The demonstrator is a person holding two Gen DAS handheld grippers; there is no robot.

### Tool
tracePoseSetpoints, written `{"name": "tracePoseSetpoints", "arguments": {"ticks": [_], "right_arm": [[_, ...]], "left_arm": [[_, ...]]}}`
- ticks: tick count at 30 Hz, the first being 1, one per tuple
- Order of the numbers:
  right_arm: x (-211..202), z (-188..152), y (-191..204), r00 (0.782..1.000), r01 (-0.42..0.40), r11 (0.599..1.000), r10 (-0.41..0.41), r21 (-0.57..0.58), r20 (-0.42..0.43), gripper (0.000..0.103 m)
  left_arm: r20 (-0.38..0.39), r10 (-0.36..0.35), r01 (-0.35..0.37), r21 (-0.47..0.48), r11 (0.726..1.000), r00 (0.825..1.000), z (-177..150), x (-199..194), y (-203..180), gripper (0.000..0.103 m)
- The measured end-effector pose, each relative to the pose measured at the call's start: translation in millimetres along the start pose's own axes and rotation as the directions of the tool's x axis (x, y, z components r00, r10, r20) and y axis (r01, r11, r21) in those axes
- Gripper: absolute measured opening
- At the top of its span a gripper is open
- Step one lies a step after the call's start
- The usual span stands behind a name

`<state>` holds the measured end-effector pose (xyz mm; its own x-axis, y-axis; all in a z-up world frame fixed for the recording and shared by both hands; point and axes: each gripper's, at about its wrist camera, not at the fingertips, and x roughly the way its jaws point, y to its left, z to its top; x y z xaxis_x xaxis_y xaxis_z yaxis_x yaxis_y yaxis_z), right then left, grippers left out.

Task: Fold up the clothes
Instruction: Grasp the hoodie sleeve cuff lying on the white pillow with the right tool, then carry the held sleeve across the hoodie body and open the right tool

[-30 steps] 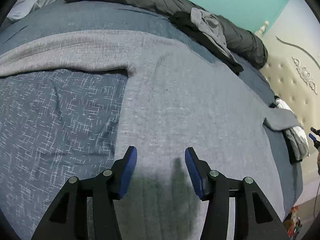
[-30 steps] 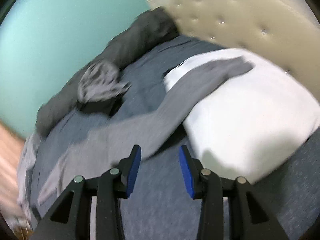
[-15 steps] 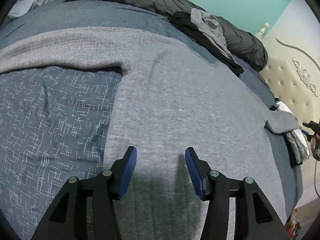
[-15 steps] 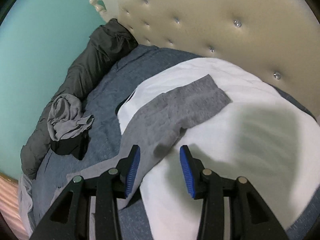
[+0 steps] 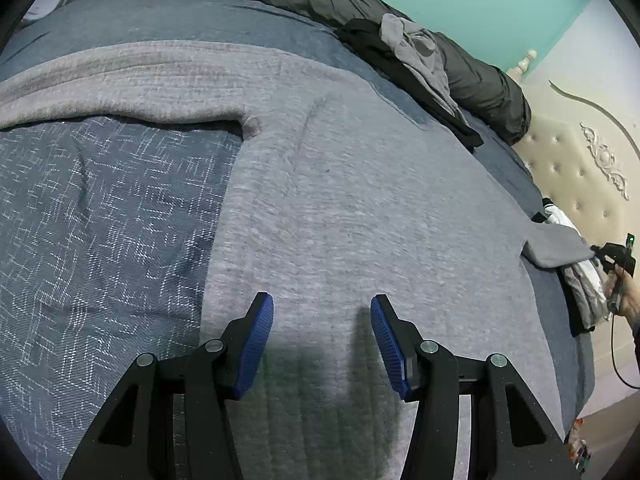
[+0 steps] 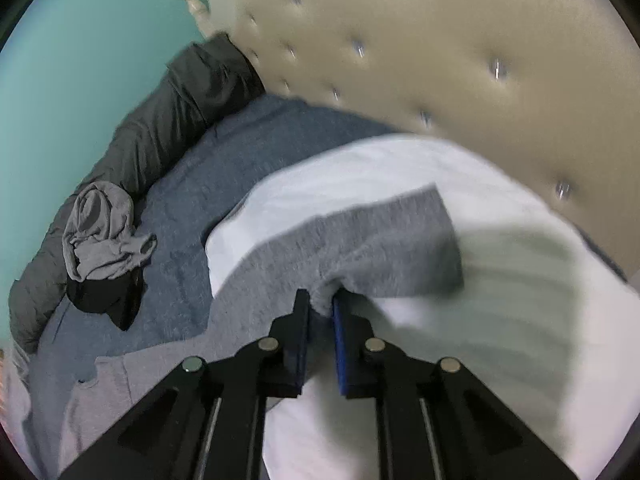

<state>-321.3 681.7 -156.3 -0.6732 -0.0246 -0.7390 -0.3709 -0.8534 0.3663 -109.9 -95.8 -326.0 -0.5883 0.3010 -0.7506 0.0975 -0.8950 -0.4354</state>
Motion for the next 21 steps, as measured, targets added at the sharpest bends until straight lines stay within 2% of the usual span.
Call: {"name": "tracePoseSetpoints", "arguments": {"ticks": [11,16,21], "right_arm": [[-35,-9,79,0.983,-0.120,0.971,0.145,-0.208,0.109,0.006],[-38,-28,166,0.956,-0.264,0.918,0.290,-0.296,0.048,0.006],[-41,-67,249,0.910,-0.399,0.845,0.413,-0.356,-0.041,0.006]], "left_arm": [[0.008,-0.039,0.039,-0.020,0.999,0.999,-2,-11,0,0.055],[-0.001,-0.060,0.060,-0.005,0.998,0.998,-8,-18,-1,0.055],[-0.005,-0.084,0.084,-0.015,0.996,0.996,-14,-27,7,0.055]]}}
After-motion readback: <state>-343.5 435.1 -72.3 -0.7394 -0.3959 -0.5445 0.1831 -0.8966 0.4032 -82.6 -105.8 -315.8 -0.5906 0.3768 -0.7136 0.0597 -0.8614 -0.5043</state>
